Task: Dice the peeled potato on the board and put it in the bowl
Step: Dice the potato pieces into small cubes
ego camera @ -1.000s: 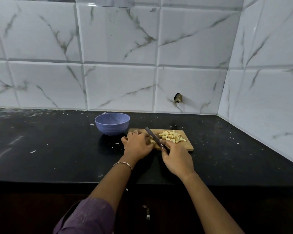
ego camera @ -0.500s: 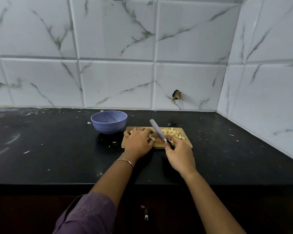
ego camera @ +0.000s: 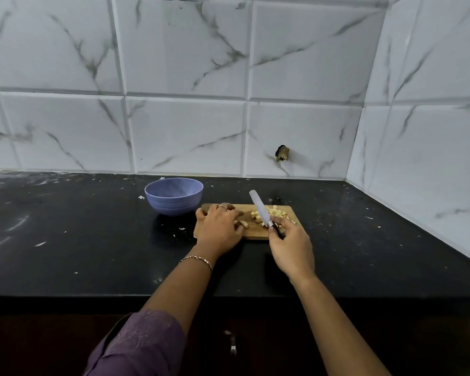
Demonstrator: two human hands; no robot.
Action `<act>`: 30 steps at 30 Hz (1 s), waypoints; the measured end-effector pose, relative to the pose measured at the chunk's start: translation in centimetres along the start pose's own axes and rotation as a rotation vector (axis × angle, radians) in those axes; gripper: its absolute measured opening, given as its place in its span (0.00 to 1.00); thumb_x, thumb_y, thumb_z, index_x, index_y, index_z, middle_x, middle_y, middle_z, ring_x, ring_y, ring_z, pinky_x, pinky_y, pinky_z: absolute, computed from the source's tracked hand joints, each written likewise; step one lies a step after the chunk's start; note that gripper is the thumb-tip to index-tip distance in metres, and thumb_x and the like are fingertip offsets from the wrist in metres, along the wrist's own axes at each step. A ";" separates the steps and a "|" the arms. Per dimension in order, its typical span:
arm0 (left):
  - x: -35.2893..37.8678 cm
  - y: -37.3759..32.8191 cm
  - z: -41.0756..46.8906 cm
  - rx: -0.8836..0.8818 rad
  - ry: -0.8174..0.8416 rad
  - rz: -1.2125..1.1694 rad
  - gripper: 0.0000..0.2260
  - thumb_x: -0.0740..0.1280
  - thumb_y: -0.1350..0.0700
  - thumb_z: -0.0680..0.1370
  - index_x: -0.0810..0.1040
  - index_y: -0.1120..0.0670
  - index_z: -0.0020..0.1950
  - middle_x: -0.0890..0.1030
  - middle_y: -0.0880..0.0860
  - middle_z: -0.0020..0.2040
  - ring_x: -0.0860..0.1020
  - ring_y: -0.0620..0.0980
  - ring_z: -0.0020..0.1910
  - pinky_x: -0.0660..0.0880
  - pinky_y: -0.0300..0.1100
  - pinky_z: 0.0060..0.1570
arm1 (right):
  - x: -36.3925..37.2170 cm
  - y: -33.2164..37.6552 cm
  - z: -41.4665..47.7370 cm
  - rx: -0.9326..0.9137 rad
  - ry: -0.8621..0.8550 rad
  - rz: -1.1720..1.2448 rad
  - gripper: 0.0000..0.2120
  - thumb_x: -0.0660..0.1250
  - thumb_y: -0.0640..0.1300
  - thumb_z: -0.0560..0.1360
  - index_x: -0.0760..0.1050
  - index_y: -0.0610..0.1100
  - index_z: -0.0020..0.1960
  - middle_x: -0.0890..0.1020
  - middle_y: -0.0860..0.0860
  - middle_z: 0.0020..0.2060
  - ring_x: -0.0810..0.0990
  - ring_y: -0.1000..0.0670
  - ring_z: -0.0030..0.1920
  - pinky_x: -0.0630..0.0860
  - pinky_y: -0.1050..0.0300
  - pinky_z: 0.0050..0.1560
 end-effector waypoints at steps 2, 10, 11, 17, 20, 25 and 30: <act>-0.1 -0.5 0.2 0.037 0.040 -0.015 0.16 0.59 0.45 0.80 0.76 0.41 0.67 0.73 0.44 0.69 0.65 0.48 0.69 0.56 0.53 0.64 | 0.0 0.0 0.0 0.004 0.001 0.002 0.15 0.64 0.49 0.80 0.76 0.56 0.66 0.80 0.56 0.44 0.76 0.54 0.35 0.70 0.57 0.34; 0.1 -1.0 0.9 -0.094 -0.030 -0.059 0.10 0.64 0.45 0.77 0.82 0.46 0.50 0.79 0.47 0.55 0.72 0.49 0.62 0.57 0.54 0.61 | -0.1 0.8 -0.6 -0.094 0.029 -0.147 0.14 0.65 0.50 0.79 0.78 0.56 0.65 0.72 0.62 0.37 0.77 0.57 0.37 0.72 0.59 0.34; 0.2 -1.0 0.9 -0.105 -0.042 -0.060 0.10 0.64 0.44 0.77 0.83 0.46 0.49 0.79 0.47 0.55 0.72 0.49 0.62 0.58 0.55 0.62 | -0.1 1.0 -0.7 -0.110 0.036 -0.185 0.14 0.65 0.50 0.79 0.78 0.56 0.65 0.71 0.62 0.37 0.77 0.56 0.38 0.73 0.59 0.36; 0.3 -0.9 0.4 -0.119 -0.072 -0.046 0.10 0.64 0.47 0.76 0.84 0.48 0.48 0.81 0.48 0.53 0.73 0.50 0.61 0.59 0.55 0.61 | -0.2 1.9 -1.6 -0.181 0.044 -0.357 0.15 0.64 0.49 0.80 0.76 0.56 0.66 0.83 0.56 0.47 0.79 0.56 0.43 0.70 0.61 0.37; 0.1 -1.1 0.3 -0.134 -0.077 -0.033 0.10 0.64 0.47 0.77 0.84 0.49 0.47 0.81 0.48 0.51 0.73 0.50 0.60 0.59 0.55 0.61 | -0.1 2.4 -2.2 -0.244 0.009 -0.441 0.14 0.63 0.48 0.80 0.76 0.55 0.65 0.83 0.55 0.44 0.80 0.55 0.44 0.71 0.60 0.39; 0.0 -1.3 0.4 -0.164 -0.058 -0.027 0.10 0.63 0.47 0.77 0.82 0.50 0.47 0.81 0.49 0.51 0.73 0.51 0.59 0.59 0.54 0.61 | 1.0 3.0 -2.4 -0.386 0.032 -0.624 0.08 0.62 0.41 0.79 0.76 0.50 0.56 0.81 0.53 0.40 0.80 0.51 0.40 0.75 0.57 0.38; 0.2 -1.5 0.3 -0.182 -0.067 -0.006 0.10 0.63 0.47 0.77 0.82 0.50 0.49 0.80 0.49 0.53 0.73 0.51 0.59 0.58 0.55 0.63 | 1.1 3.1 -2.4 -0.396 0.013 -0.647 0.08 0.60 0.40 0.80 0.75 0.50 0.55 0.77 0.54 0.38 0.76 0.51 0.37 0.69 0.57 0.35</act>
Point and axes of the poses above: each hand's wrist, its own z-axis towards the middle knuckle, its own x-axis out of the palm, y = z × x, the point moved 3 cm from there along z, towards the middle knuckle
